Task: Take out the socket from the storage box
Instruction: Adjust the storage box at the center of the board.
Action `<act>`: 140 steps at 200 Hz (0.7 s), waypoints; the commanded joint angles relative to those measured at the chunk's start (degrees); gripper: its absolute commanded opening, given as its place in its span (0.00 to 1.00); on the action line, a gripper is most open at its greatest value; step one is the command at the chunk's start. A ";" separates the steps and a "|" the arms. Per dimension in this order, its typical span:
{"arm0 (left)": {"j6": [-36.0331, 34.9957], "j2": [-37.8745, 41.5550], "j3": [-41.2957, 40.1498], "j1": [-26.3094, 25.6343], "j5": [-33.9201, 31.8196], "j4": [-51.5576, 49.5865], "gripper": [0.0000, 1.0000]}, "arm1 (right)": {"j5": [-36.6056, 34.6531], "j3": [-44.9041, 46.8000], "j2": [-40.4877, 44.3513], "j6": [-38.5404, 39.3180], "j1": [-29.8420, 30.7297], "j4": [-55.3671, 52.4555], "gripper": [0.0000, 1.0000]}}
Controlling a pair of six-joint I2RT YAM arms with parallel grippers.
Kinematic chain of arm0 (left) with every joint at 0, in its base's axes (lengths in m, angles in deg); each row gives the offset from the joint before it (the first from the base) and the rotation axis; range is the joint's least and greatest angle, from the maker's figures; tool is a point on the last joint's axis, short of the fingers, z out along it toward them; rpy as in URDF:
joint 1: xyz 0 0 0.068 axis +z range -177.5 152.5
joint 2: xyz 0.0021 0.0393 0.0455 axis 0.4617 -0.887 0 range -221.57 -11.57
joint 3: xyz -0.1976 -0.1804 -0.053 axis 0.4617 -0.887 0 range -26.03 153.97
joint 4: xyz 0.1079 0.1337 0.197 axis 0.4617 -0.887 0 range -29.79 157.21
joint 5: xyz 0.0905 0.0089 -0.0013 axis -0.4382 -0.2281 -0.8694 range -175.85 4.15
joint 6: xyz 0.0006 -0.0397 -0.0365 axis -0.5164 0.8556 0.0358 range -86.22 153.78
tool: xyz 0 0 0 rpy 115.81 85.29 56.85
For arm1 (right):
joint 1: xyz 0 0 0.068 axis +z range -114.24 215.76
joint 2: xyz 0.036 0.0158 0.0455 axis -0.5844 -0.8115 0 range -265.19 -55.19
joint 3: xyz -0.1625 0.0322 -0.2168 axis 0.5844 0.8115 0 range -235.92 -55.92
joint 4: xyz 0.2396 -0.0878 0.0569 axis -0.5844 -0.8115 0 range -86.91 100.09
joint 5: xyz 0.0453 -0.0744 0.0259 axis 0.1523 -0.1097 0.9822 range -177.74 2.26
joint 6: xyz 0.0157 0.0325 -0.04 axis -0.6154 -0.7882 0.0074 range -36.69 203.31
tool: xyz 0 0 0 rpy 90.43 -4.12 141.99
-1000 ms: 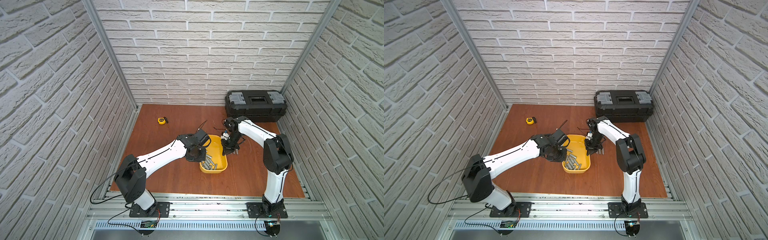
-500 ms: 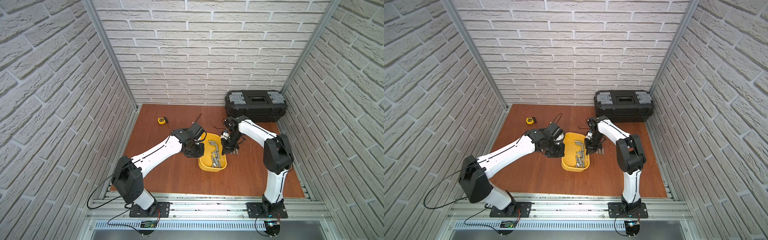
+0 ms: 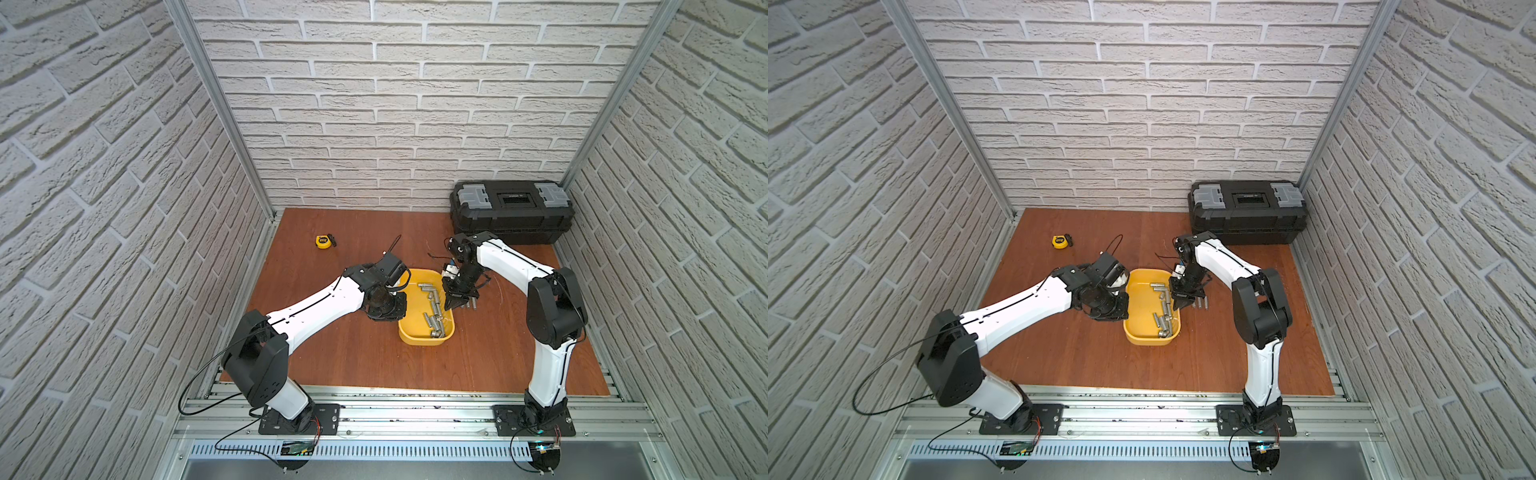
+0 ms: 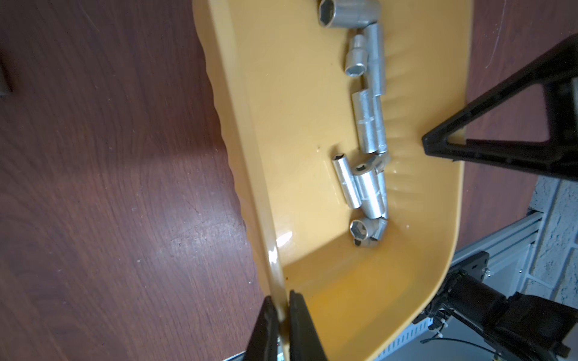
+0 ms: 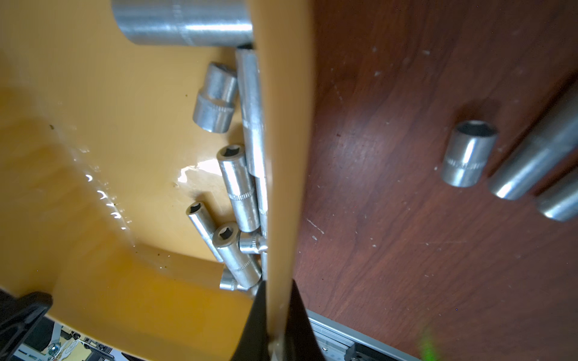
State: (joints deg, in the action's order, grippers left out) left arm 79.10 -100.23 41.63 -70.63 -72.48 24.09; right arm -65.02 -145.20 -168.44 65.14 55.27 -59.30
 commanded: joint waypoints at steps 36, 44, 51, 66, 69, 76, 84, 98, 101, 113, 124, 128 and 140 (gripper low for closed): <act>-0.89 -1.47 -2.98 -0.28 -1.85 4.86 0.16 | -0.12 3.29 0.33 -2.09 0.63 6.41 0.02; -1.02 -1.74 -3.07 -0.25 -2.35 4.71 0.16 | -0.13 3.70 0.31 -2.26 0.78 7.08 0.02; -1.11 -1.84 -3.15 -0.24 -2.71 4.70 0.18 | -0.13 3.90 0.31 -2.42 0.88 7.69 0.02; -1.42 -2.20 -3.39 -0.28 -3.36 4.53 0.20 | -0.31 4.24 0.31 -2.73 1.13 8.48 0.02; -1.48 -2.21 -3.35 -0.23 -3.53 4.51 0.20 | -0.35 4.28 0.31 -2.74 1.14 8.62 0.02; -1.55 -2.37 -3.42 -0.28 -3.86 4.40 0.21 | -0.40 4.49 0.32 -2.83 1.23 8.94 0.02; -1.49 -2.15 -3.56 -0.20 -4.26 4.28 0.22 | -0.39 4.82 0.31 -3.00 1.31 9.40 0.03; -1.55 -1.77 -3.50 -0.25 -4.84 4.05 0.24 | -0.31 5.31 0.46 -3.34 1.29 10.11 0.05; -1.55 -1.71 -3.42 -0.23 -4.99 3.94 0.25 | -0.21 5.47 0.56 -3.39 1.34 10.22 0.06; -1.92 -1.03 -2.84 -0.27 -5.70 3.63 0.28 | -0.18 5.71 1.21 -3.53 1.41 10.63 0.11; -2.50 -0.48 -1.73 -0.28 -6.58 3.17 0.31 | -0.27 5.86 2.00 -3.65 1.51 10.84 0.17; -2.86 -0.26 -1.25 -0.28 -6.95 2.97 0.32 | -0.31 5.93 2.33 -3.65 1.50 10.93 0.20; -4.28 -0.20 0.87 -0.27 -7.96 2.47 0.35 | -0.68 5.79 3.45 -3.63 1.47 10.88 0.29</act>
State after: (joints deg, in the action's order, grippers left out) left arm 77.49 -102.00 39.25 -70.70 -77.44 27.00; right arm -65.85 -140.06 -168.31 62.17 56.23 -49.77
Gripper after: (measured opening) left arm 0.326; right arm 0.233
